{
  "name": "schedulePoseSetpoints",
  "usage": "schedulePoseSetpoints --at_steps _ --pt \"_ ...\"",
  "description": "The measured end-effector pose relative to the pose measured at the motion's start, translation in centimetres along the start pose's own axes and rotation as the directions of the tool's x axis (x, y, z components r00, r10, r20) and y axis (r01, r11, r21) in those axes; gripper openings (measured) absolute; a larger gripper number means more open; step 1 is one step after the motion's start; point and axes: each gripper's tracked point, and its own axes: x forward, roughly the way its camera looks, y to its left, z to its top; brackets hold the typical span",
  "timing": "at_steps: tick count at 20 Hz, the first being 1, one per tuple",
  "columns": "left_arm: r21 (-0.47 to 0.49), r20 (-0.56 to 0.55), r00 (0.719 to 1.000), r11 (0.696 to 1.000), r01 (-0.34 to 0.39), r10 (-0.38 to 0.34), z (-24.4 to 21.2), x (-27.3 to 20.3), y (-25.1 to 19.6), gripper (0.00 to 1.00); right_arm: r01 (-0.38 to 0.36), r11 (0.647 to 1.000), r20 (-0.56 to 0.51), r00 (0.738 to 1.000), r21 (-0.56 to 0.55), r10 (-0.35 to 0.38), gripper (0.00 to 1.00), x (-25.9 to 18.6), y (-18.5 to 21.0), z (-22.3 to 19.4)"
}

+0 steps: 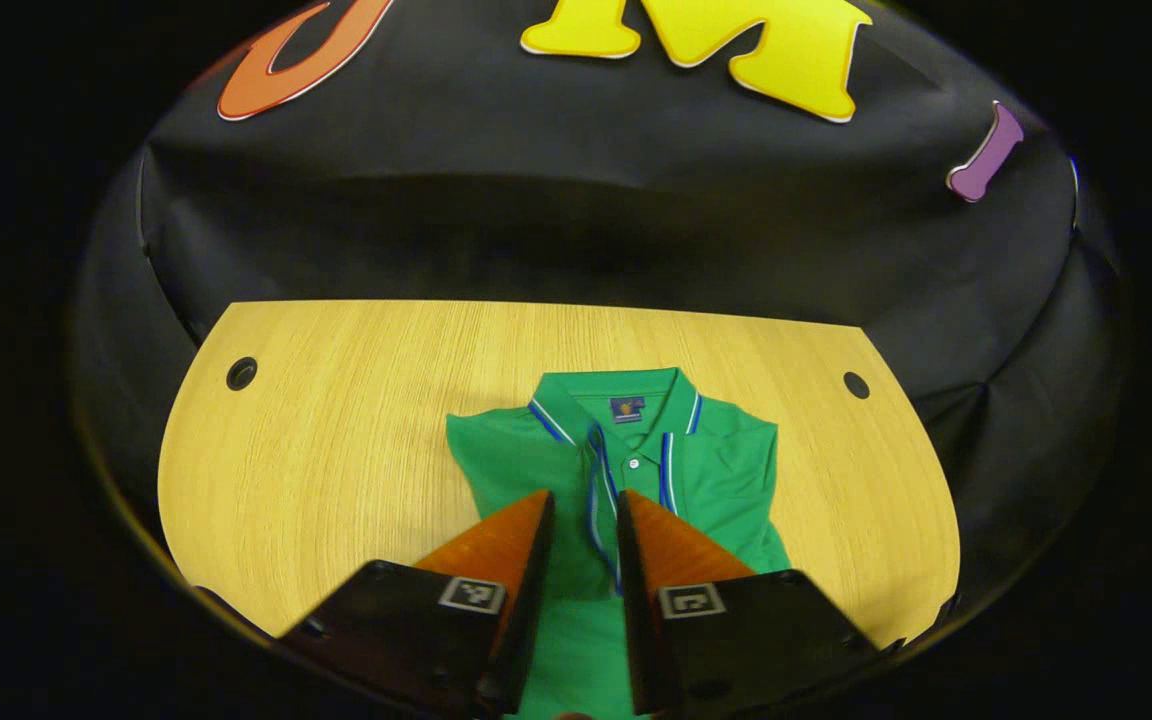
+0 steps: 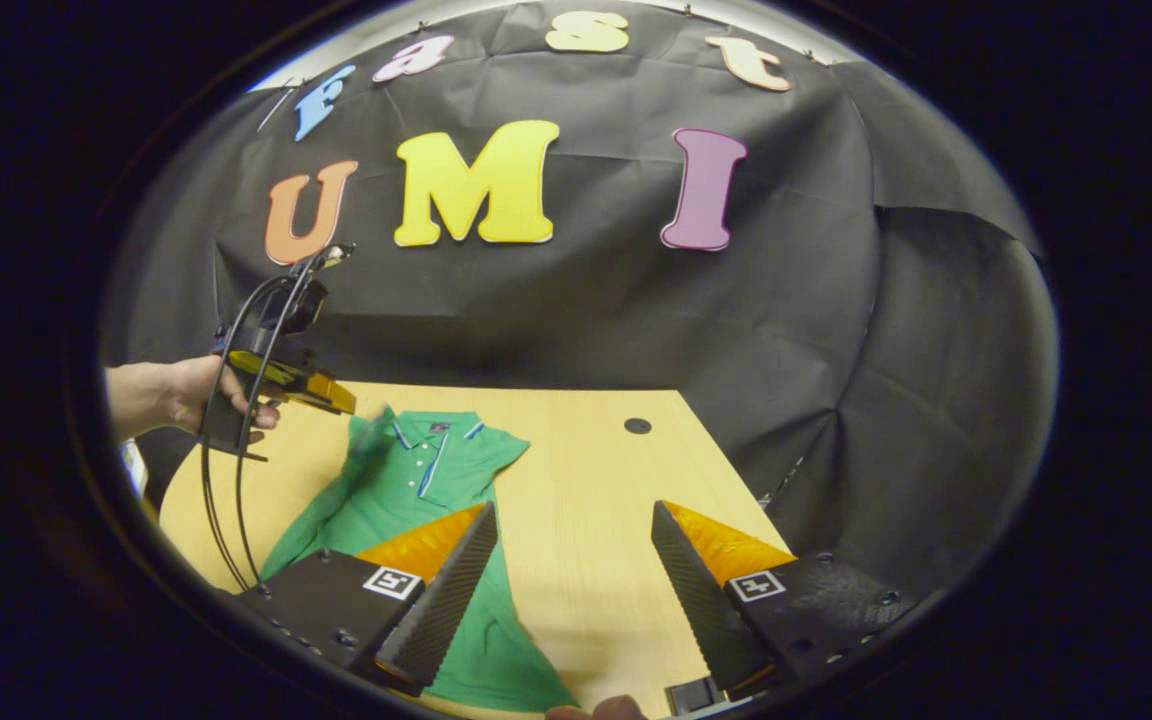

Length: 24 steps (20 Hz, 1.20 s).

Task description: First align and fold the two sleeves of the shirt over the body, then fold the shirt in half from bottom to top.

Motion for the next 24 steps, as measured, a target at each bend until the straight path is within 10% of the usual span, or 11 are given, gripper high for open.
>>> schedulePoseSetpoints --at_steps 3,15,24 --pt "-0.009 0.05 0.998 1.0 -0.025 0.026 0.7 -2.5 0.2 1.0 -0.015 1.0 0.018 1.0 -0.006 0.015 0.96 -0.1 0.6 0.6" --pt "0.028 0.363 0.926 0.992 -0.124 0.105 -1.9 -17.2 2.6 1.0 -0.143 0.981 0.034 0.988 -0.129 0.148 0.97 -0.6 6.8 1.9" --pt "-0.031 0.312 0.94 0.99 -0.135 0.138 -12.3 -21.6 5.7 1.0 -0.172 0.972 -0.113 0.981 -0.161 0.155 0.97 -2.4 5.5 -4.1"
